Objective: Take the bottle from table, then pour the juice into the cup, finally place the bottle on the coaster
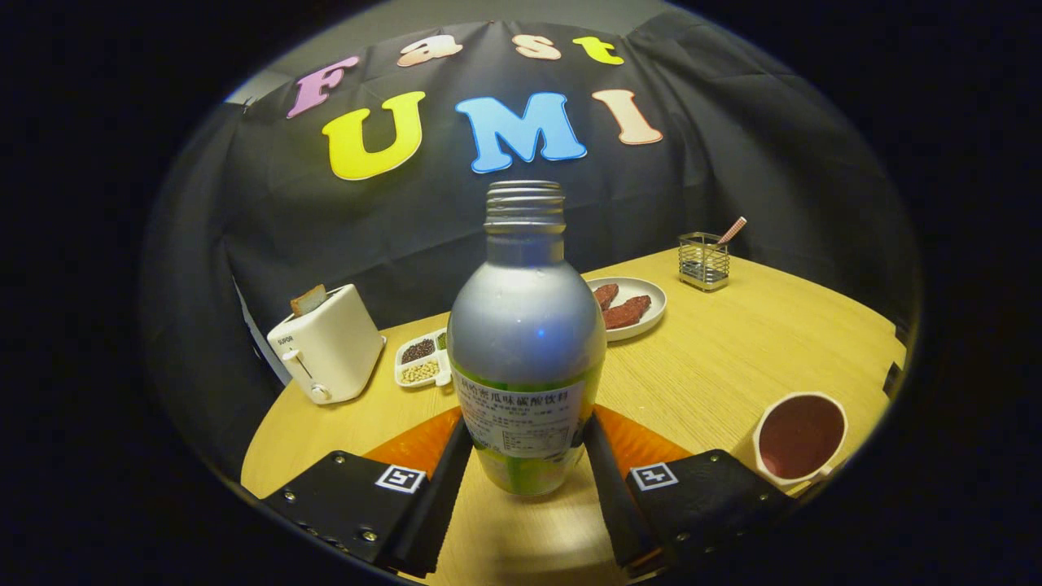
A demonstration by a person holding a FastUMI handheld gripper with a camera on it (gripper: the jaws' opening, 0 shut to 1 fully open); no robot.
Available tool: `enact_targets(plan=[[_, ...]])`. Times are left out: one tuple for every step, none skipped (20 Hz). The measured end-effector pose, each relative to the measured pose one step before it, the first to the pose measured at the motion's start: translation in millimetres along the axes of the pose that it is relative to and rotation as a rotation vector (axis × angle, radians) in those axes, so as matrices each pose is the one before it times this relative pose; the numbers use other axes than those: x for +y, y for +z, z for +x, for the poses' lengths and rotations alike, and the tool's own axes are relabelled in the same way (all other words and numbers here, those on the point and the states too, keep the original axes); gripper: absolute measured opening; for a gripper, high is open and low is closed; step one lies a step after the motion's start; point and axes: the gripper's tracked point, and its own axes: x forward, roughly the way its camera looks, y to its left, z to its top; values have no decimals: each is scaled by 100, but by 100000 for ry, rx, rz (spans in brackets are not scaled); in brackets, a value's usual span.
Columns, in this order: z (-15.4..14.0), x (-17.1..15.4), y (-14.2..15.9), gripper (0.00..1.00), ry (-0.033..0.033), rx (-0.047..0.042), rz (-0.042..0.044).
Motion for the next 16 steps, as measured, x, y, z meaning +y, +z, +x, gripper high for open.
enact_targets(plan=[[529, -5, 257, 77, -117, -552, -1209], [489, 10, -2, 77, 87, -245, -984], [540, -23, -24, 77, -194, 124, -1012], [496, -131, -55, 77, -143, -145, -1211], [488, -22, 18, 77, -147, -178, -1189], [480, 86, -149, 77, 84, 2, -1237], [411, 92, -127, 77, 223, 4, -1312], [416, 114, -153, 77, 484, 61, -1160], [351, 342, -246, 77, 917, 237, -1113], [179, 239, -107, 77, 584, 142, -1260], [604, -188, -582, 77, 575, 378, -1317], [150, 116, -236, 77, 257, 446, -1094], [330, 155, -12, 77, 199, -147, -1036], [166, 48, -3, 77, -264, 46, -733], [257, -16, -172, 77, 148, -234, -563], [101, 6, -103, 77, -22, 15, -645]])
